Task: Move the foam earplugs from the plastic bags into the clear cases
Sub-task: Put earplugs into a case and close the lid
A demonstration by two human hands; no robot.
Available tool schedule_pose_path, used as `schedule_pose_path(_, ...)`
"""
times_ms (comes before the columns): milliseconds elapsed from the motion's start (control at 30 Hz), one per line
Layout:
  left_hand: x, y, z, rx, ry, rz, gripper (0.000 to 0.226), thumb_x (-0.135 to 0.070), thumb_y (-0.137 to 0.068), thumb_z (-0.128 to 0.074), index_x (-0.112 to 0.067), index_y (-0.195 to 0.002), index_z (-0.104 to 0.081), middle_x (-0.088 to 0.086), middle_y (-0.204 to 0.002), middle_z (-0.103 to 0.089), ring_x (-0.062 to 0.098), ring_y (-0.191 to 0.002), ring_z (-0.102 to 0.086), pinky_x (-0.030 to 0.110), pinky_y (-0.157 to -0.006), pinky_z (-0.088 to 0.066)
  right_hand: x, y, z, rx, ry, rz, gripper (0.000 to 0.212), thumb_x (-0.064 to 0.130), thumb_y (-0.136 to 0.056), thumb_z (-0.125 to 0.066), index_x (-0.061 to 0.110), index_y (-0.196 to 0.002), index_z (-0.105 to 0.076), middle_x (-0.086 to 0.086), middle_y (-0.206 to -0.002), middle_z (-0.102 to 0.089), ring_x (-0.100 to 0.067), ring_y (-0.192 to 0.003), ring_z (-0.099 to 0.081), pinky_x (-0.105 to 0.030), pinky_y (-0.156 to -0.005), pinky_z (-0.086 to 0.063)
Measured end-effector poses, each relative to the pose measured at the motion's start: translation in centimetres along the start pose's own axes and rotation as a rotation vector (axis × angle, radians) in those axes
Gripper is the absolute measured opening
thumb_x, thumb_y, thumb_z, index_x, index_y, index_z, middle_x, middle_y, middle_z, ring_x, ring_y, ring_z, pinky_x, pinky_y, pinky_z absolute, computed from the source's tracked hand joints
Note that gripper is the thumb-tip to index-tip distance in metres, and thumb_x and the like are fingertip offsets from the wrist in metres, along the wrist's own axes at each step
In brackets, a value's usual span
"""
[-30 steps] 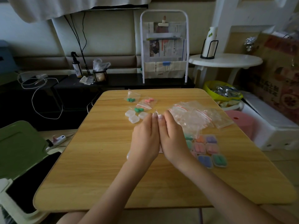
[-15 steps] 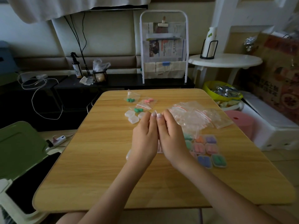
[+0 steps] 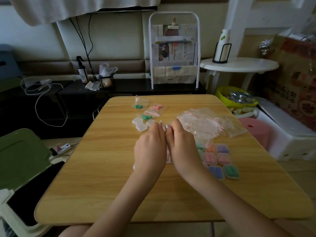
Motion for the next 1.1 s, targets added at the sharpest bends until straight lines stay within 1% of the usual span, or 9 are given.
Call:
schedule_pose_path(100, 0.2, -0.1, -0.1, 0.033, -0.119, 0.033, 0.037, -0.034, -0.103, -0.026, -0.011, -0.08, -0.045, 0.001, -0.057, -0.048, 0.028, -0.054, -0.052, 0.031, -0.047, -0.033, 0.1, 0.0, 0.2, 0.009, 0.123, 0.02, 0.02, 0.029, -0.102, -0.032, 0.018, -0.086, -0.036, 0.013, -0.06, -0.039, -0.001, -0.049, -0.038, -0.02, -0.043, -0.028)
schedule_pose_path(233, 0.3, 0.1, -0.3, -0.058, -0.21, -0.037, 0.045, -0.037, -0.096, -0.018, -0.011, -0.074, -0.046, 0.005, -0.049, -0.051, 0.029, -0.04, -0.05, 0.021, -0.039, -0.017, -0.1, -0.3, 0.4, -0.132, 0.279, 0.11, 0.02, 0.027, -0.1, -0.032, 0.017, -0.084, -0.037, 0.016, -0.056, -0.028, -0.001, -0.042, -0.028, -0.014, -0.04, -0.012)
schedule_pose_path(400, 0.4, -0.3, -0.1, 0.002, -0.319, 0.04, 0.034, -0.034, -0.101, -0.022, -0.015, -0.083, -0.043, -0.005, -0.056, -0.045, 0.021, -0.049, -0.048, 0.028, -0.043, -0.024, -0.6, -0.7, 0.9, -0.191, 0.413, 0.203, 0.016, 0.024, -0.096, -0.049, 0.011, -0.087, -0.044, 0.004, -0.057, -0.045, -0.008, -0.042, -0.036, -0.007, -0.04, -0.011)
schedule_pose_path(567, 0.7, -0.3, 0.0, -0.005, -0.281, 0.028, 0.035, -0.034, -0.102, -0.023, -0.013, -0.086, -0.046, -0.007, -0.057, -0.044, 0.02, -0.049, -0.048, 0.027, -0.044, -0.028, -0.9, -1.2, 1.3, -0.015, 0.403, 0.311, 0.023, 0.016, -0.083, -0.07, 0.021, -0.1, -0.056, 0.003, -0.093, -0.055, -0.012, -0.076, -0.053, -0.018, -0.048, -0.038)
schedule_pose_path(700, 0.7, -0.5, 0.1, -0.01, -0.281, 0.023, 0.034, -0.036, -0.102, -0.027, -0.014, -0.086, -0.047, -0.004, -0.06, -0.049, 0.022, -0.053, -0.052, 0.028, -0.044, -0.029, -0.9, -1.6, 1.9, 0.098, 0.273, 0.142, 0.009, 0.022, -0.09, -0.065, 0.029, -0.089, -0.07, 0.016, -0.1, -0.042, -0.005, -0.067, -0.046, -0.008, -0.051, -0.028)
schedule_pose_path(867, 0.6, -0.5, 0.2, -0.038, -0.226, -0.119, 0.038, -0.039, -0.099, -0.031, -0.015, -0.074, -0.047, -0.005, -0.053, -0.047, 0.019, -0.044, -0.047, 0.025, -0.038, -0.027, -0.1, -1.3, 2.6, 0.418, 0.304, -0.085, 0.016, 0.025, -0.1, -0.037, 0.03, -0.097, -0.052, 0.012, -0.098, -0.057, -0.004, -0.053, -0.056, -0.019, -0.045, -0.039)
schedule_pose_path(967, 0.1, 0.0, 0.1, -0.055, -0.148, -0.342, 0.035, -0.035, -0.096, -0.035, -0.016, -0.067, -0.041, -0.005, -0.05, -0.042, 0.017, -0.036, -0.037, 0.02, -0.034, -0.019, 0.6, -1.3, 2.8, 0.651, 0.508, -0.126, 0.025, 0.007, -0.093, -0.047, 0.016, -0.116, -0.049, 0.0, -0.11, -0.053, -0.02, -0.078, -0.055, -0.031, -0.066, -0.042)
schedule_pose_path(1033, -0.1, 0.3, 0.1, -0.066, -0.12, -0.473, 0.033, -0.029, -0.095, -0.04, -0.012, -0.068, -0.047, -0.005, -0.052, -0.042, 0.017, -0.035, -0.037, 0.02, -0.033, -0.022, -0.1, -1.4, 2.3, 0.624, 0.557, -0.121, 0.03, 0.001, -0.086, -0.054, 0.013, -0.114, -0.052, -0.001, -0.108, -0.055, -0.021, -0.083, -0.057, -0.029, -0.068, -0.039)
schedule_pose_path(1100, -0.2, 0.3, 0.0, -0.086, -0.118, -0.519, 0.031, -0.027, -0.095, -0.04, -0.01, -0.071, -0.051, -0.006, -0.052, -0.044, 0.015, -0.035, -0.038, 0.02, -0.033, -0.023, -0.8, -1.6, 2.1, 0.49, 0.42, -0.169, 0.018, 0.005, -0.089, -0.05, 0.015, -0.103, -0.056, -0.001, -0.099, -0.064, -0.02, -0.078, -0.063, -0.027, -0.064, -0.043)
Point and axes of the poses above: each hand's wrist, its own y-axis away from the middle knuckle, its own z-axis out of the back of the hand, x = y × z, the point moved 1 cm from there along -y, towards the middle knuckle
